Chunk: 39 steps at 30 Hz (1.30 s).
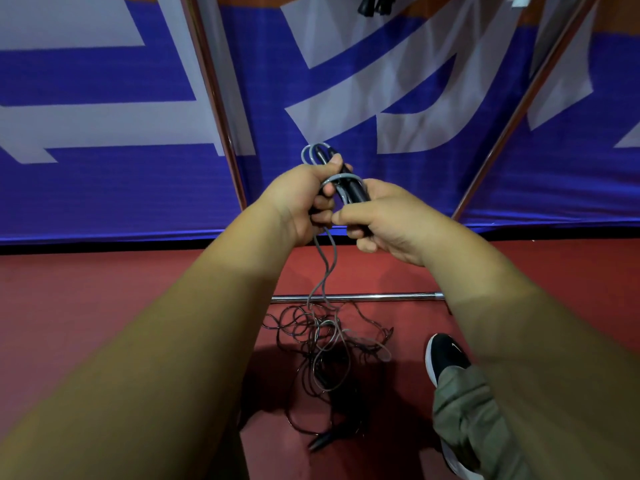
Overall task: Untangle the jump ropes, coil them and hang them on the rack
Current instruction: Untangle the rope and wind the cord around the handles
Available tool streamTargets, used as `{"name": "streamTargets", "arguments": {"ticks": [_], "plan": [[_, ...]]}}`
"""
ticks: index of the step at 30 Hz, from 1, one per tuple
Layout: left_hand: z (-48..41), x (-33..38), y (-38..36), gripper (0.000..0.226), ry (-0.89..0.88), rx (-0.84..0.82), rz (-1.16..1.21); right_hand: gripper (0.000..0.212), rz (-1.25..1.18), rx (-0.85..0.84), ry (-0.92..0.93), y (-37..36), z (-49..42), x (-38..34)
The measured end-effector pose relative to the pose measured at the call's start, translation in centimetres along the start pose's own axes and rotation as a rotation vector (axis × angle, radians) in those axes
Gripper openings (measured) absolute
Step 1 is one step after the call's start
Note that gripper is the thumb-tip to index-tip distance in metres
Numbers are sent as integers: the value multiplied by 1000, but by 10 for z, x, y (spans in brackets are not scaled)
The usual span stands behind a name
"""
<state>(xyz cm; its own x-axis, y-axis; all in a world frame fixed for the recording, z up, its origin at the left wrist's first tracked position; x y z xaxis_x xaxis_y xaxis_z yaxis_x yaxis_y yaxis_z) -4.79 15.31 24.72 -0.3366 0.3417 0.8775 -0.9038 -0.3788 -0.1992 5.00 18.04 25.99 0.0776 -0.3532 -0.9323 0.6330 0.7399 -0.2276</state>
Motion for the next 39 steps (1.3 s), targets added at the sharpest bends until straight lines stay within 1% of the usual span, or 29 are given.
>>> {"name": "streamTargets", "arguments": {"ticks": [3, 7, 11, 14, 16, 18, 20, 21, 23, 24, 26, 27, 29, 30, 32, 34, 36, 37, 39], "plan": [[3, 2, 0, 20, -6, -3, -22, 41, 156, 54, 12, 6, 0, -2], [7, 6, 0, 25, -23, -2, -110, 29, 322, 111, 32, 13, 5, -12], [12, 13, 5, 38, -43, 45, -269, 30, 356, 173, 48, 21, 4, -13], [16, 15, 7, 46, -21, 24, -436, 18, 421, 226, 45, 27, 3, -12], [22, 11, 9, 56, 40, -1, -593, 10, 489, 246, 46, 30, 1, -11], [26, 3, 12, 64, 131, -56, -740, 13, 555, 273, 38, 34, 0, -10], [33, -4, 8, 62, 187, -176, -837, 18, 643, 307, 23, 41, 1, -10], [36, -5, 4, 58, 173, -245, -857, 18, 686, 319, 13, 43, 2, -10], [41, 2, -5, 47, 85, -358, -826, 22, 724, 335, -12, 48, 2, -9], [44, 6, -8, 42, 38, -405, -797, 25, 705, 332, -29, 47, 3, -8], [50, 11, -10, 35, -15, -476, -764, 32, 591, 307, -49, 47, 2, -6], [52, 11, -9, 34, -23, -500, -763, 29, 508, 287, -48, 45, 1, -5], [53, 11, -2, 32, -32, -515, -782, 9, 324, 230, -30, 38, 3, -8], [52, 12, 3, 31, -36, -506, -799, 7, 245, 204, -27, 34, 4, -10], [47, 13, 12, 31, -53, -459, -852, 17, 107, 120, -35, 26, 7, -9], [42, 9, 18, 31, -52, -430, -894, 19, 13, 21, -62, 15, 12, -8], [43, 1, 15, 30, -33, -478, -889, 17, -32, -38, -89, 8, 17, -6], [44, -2, 12, 30, -32, -510, -886, 20, -66, -35, -103, 7, 18, -4], [48, -4, 4, 29, -41, -570, -864, 45, -147, 40, -140, 13, 16, -1]]}}
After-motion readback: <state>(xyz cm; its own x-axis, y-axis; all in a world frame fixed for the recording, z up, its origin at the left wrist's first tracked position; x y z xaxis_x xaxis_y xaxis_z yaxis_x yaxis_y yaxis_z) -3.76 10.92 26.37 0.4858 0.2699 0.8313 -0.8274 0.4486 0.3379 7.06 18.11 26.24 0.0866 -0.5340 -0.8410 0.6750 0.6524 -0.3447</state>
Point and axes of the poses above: each hand's wrist, its own z-axis away from the middle knuckle, its own y-axis out of the back of the hand, x = y × z, the point moved 9 cm from there along -z, towards the middle knuckle, and after that the axes turned 12 degrees about -z, right-handed, at the moved point
